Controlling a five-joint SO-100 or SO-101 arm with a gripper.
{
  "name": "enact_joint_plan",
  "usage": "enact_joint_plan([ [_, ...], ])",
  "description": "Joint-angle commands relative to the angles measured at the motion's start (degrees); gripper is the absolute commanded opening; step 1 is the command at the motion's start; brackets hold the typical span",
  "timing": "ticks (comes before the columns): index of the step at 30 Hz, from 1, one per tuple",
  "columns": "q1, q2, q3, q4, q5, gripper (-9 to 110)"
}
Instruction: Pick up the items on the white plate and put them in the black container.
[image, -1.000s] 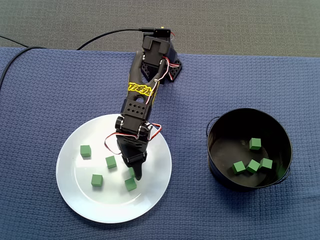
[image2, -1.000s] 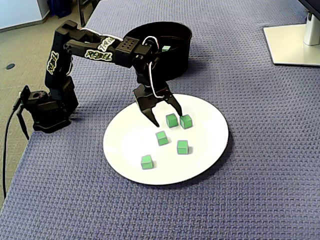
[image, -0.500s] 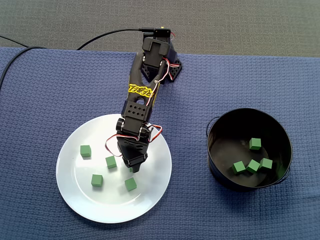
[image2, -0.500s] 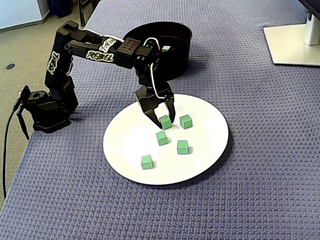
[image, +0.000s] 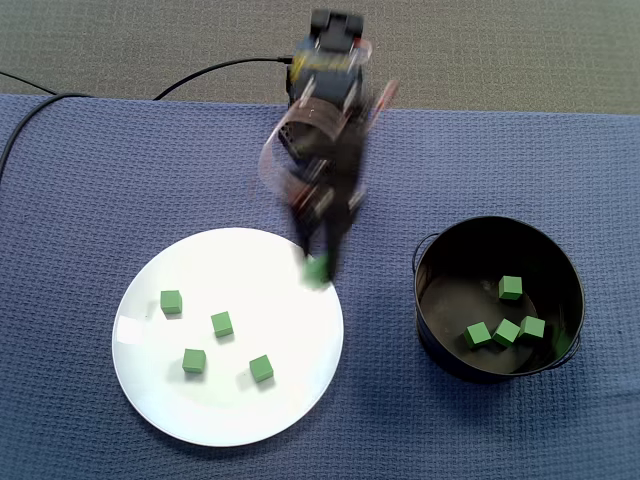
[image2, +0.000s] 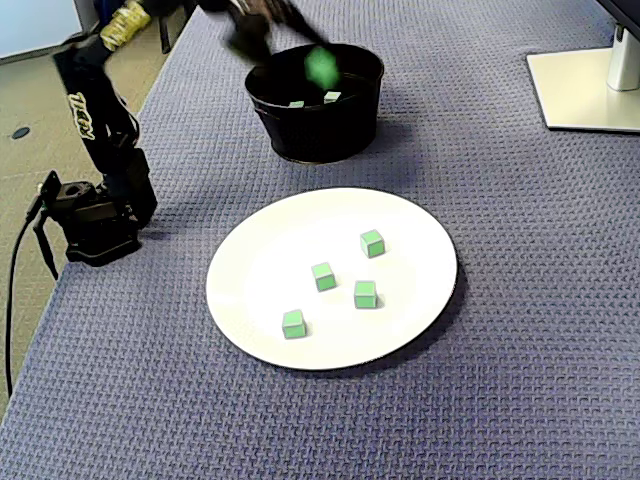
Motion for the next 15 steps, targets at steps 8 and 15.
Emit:
enact_joint_plan([
  [8, -35.6, 4.6, 14.5, -9.9, -2.6, 0],
  [15, -37.3, -4.9, 35.2, -28.5, -1.7, 0],
])
